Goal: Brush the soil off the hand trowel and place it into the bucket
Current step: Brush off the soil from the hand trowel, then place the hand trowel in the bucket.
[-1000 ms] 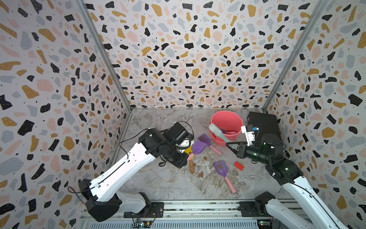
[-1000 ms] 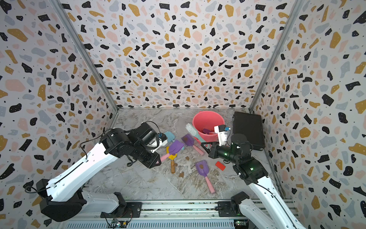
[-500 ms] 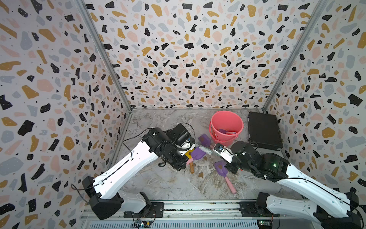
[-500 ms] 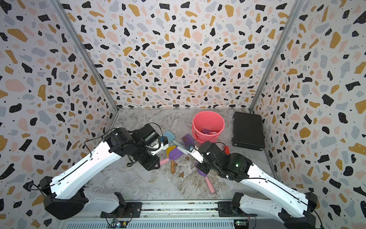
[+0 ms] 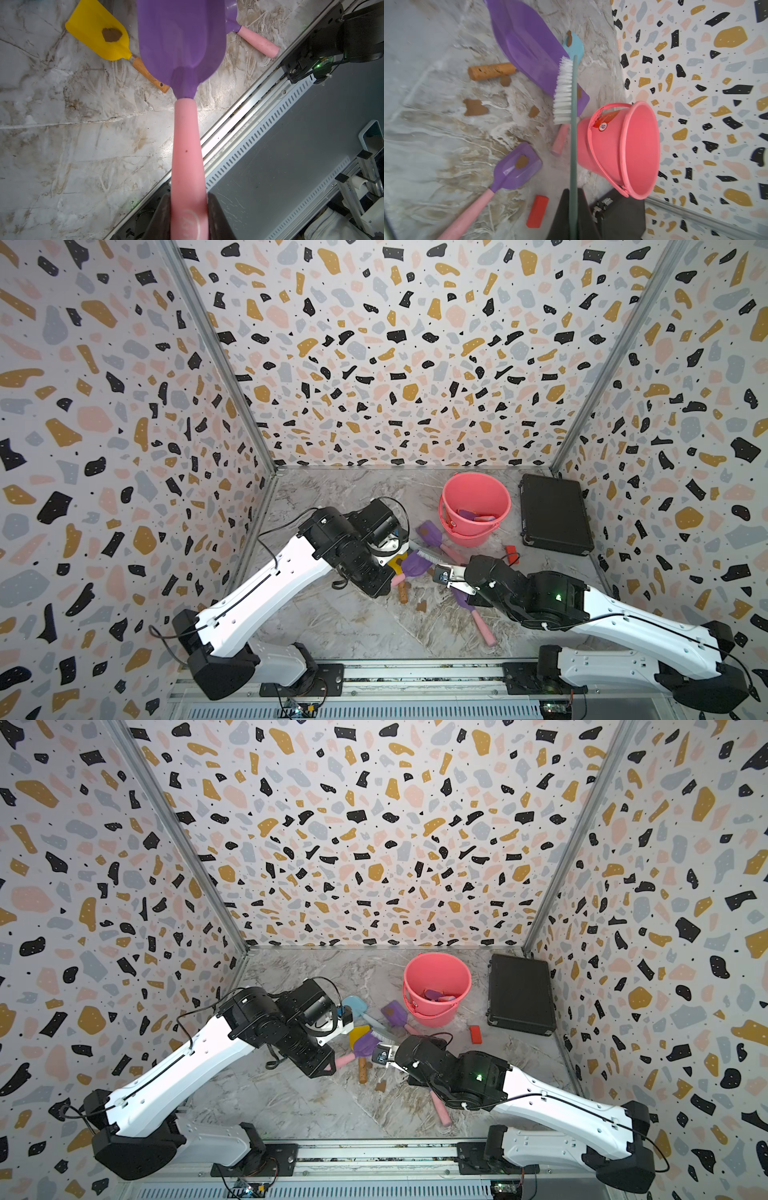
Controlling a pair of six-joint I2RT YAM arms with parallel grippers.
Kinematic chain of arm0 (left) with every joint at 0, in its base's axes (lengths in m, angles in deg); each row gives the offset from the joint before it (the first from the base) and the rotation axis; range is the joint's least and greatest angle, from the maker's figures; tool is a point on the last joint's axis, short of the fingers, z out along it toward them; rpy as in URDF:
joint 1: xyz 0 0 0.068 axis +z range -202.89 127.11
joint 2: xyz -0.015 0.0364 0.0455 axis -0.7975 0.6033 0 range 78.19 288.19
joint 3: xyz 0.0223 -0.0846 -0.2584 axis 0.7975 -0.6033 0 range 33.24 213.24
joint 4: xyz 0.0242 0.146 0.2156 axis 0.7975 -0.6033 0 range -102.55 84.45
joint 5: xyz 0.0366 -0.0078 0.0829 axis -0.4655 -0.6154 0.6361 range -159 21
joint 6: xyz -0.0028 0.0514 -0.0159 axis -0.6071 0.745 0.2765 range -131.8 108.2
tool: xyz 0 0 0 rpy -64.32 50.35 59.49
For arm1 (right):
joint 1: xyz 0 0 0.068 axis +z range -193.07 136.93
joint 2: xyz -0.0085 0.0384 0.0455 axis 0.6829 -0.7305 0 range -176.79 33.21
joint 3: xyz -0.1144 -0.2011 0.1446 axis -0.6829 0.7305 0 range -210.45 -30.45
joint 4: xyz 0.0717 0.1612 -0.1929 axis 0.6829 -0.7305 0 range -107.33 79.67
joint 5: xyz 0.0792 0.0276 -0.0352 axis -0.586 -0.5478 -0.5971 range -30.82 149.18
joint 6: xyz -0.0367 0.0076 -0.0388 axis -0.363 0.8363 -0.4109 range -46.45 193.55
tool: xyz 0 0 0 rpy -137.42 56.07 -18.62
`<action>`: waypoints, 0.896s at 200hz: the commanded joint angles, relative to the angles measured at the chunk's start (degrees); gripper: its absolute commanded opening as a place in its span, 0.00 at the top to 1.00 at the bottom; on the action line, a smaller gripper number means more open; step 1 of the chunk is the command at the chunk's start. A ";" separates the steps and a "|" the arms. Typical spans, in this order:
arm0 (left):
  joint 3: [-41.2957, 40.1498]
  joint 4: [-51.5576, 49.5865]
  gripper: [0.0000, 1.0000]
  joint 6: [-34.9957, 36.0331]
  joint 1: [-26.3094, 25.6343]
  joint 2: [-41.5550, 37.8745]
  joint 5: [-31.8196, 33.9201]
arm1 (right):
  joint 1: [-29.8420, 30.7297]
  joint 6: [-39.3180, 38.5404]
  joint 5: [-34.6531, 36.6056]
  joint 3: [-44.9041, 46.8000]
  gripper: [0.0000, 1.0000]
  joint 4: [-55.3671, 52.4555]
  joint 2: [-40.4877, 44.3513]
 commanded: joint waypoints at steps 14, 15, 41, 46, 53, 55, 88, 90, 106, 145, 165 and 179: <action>1.26 -0.73 1.00 0.62 0.28 -0.46 1.22 | -0.08 -5.58 12.17 3.47 1.00 -0.75 1.07; 1.24 -0.72 1.00 0.62 0.28 -0.46 1.22 | -0.07 -5.66 12.37 3.53 1.00 -0.72 1.10; 1.89 -0.39 1.00 0.37 0.26 -0.37 1.31 | -0.99 -3.68 14.43 3.64 1.00 -0.49 2.19; 2.20 -0.18 1.00 0.29 0.27 -0.31 1.31 | -1.26 -2.16 13.90 3.25 1.00 -0.43 2.53; 2.72 0.33 1.00 0.13 0.28 -0.14 1.50 | -1.91 0.99 12.45 2.53 1.00 -0.45 3.08; 2.91 0.51 1.00 0.04 0.28 -0.09 1.62 | -2.22 2.07 11.76 2.36 1.00 -0.44 3.33; 7.56 4.88 1.00 -2.19 0.28 2.79 3.87 | -13.09 20.88 -1.41 -0.16 1.00 -0.09 7.36; 7.97 5.21 1.00 -2.37 0.28 3.05 3.86 | -13.96 21.74 -2.25 -0.18 1.00 -0.04 7.67; 12.45 6.92 1.00 -4.29 0.28 6.21 4.38 | -20.49 29.35 -8.00 -0.31 1.00 0.26 9.35; 26.78 8.79 1.00 -11.36 0.24 17.24 6.27 | -38.99 41.07 -21.09 -1.49 1.00 0.89 11.25; 33.86 11.13 1.00 -16.14 0.36 22.60 5.87 | -47.47 47.99 -24.55 -2.46 1.00 0.79 11.72; 39.47 12.52 1.00 -19.81 0.33 26.84 4.34 | -50.44 52.38 -25.17 -3.06 1.00 0.66 12.10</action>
